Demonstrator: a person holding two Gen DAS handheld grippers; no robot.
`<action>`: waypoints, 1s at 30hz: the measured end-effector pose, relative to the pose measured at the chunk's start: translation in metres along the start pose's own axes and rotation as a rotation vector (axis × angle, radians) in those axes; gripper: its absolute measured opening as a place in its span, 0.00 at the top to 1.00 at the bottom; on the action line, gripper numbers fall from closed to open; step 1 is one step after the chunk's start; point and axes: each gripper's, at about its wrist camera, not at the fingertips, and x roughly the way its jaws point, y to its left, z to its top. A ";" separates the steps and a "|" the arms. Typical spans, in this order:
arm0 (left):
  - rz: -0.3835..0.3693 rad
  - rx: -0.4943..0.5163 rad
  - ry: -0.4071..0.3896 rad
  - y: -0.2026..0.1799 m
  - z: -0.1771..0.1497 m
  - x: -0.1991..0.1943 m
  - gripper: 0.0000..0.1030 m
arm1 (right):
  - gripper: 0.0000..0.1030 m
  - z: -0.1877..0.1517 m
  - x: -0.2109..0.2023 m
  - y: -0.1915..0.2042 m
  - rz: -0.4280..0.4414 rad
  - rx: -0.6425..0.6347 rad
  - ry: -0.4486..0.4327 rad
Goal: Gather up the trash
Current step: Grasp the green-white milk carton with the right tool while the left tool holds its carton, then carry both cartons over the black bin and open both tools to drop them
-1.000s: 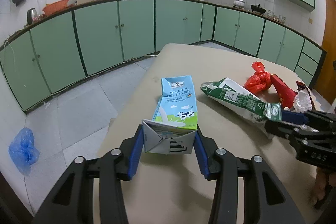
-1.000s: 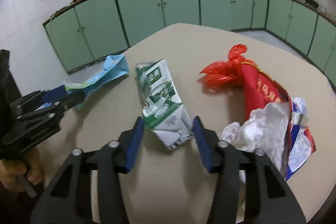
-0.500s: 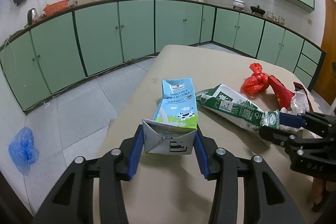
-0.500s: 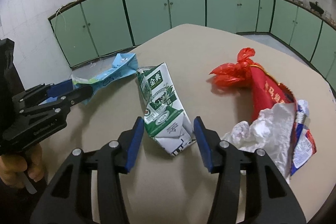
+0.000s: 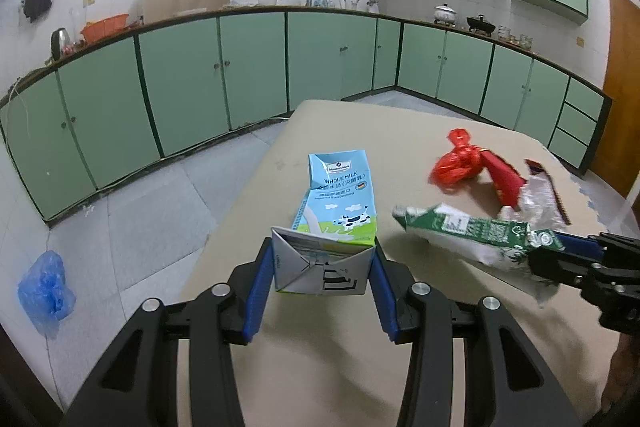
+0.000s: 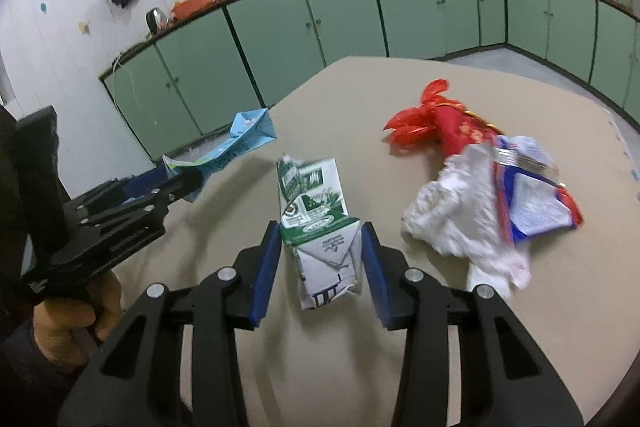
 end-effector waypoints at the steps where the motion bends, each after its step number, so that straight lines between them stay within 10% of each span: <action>1: -0.005 0.001 -0.004 -0.002 0.000 -0.005 0.56 | 0.64 -0.002 -0.007 0.000 0.002 0.005 -0.004; 30: -0.302 0.230 -0.079 -0.209 -0.008 -0.116 0.56 | 0.66 -0.088 -0.251 -0.118 -0.270 0.246 -0.187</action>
